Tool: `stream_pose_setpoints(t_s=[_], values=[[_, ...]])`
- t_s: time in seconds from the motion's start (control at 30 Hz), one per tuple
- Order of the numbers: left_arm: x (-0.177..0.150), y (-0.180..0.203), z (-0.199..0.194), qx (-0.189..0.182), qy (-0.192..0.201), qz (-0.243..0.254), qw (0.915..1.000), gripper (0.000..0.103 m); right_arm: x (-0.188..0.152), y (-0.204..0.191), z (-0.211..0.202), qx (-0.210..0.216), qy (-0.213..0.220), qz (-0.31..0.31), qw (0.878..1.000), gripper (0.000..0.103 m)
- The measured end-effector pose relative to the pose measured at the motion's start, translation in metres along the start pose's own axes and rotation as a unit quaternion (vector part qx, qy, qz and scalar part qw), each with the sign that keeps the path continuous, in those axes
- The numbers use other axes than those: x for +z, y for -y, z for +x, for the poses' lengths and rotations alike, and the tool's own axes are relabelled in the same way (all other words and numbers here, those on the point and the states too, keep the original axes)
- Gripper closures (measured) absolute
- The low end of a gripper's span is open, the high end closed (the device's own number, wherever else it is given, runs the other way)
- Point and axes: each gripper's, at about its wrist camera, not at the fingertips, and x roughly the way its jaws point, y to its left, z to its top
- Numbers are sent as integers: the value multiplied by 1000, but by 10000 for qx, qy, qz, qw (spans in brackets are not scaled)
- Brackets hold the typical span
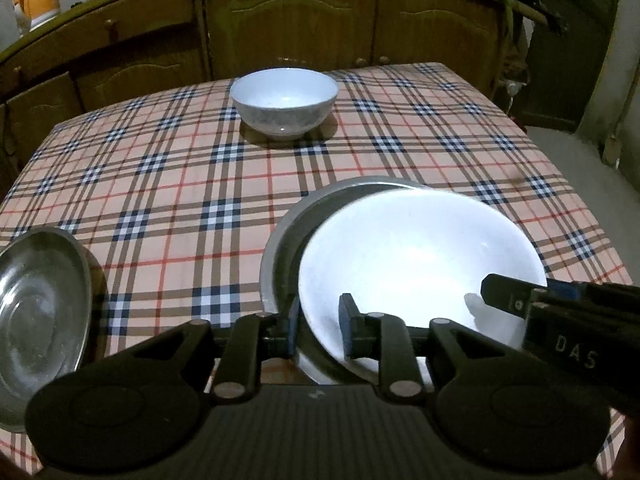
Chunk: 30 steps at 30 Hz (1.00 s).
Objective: Organize plates and bowls
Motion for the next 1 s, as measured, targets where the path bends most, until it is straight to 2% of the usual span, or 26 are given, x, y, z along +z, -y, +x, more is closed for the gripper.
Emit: stream_pose_setpoints(t_s=[0.1, 0.2, 0.23, 0.3, 0.37, 0.4, 0.43, 0.5, 0.83, 1.0], values=[[0, 0, -1, -11, 8, 26, 10000, 79, 0, -2, 1, -54, -52, -66, 9999, 75], [0, -2, -3, -8, 48, 16, 10000, 75, 1, -6, -2, -105, -42, -242, 9996, 76], [1, -3, -5, 35, 81, -6, 10000, 67, 2, -7, -2, -155, -53, -298, 9994, 76], [2, -4, -9, 167, 188, -23, 9997, 59, 3, -8, -2, -194, -60, -341, 9992, 76], [4, -8, -10, 144, 193, -73, 9997, 59, 3, -7, -2, -244, -79, -351, 9991, 76], [5, -10, -10, 129, 182, -126, 9997, 59, 3, -8, -3, -278, -63, -361, 9989, 73], [6, -12, -11, 145, 186, -169, 9996, 59, 3, -8, -5, -302, -49, -387, 9988, 64], [7, -15, -12, 179, 207, -225, 9994, 59, 4, -8, -8, -305, 9, -412, 9987, 58], [8, -30, -20, 228, 313, -430, 9983, 55, 10, 10, -34, -523, 393, -205, 9976, 57], [7, -34, -22, 216, 349, -506, 9979, 53, 3, 18, -34, -636, 278, -126, 9975, 57]])
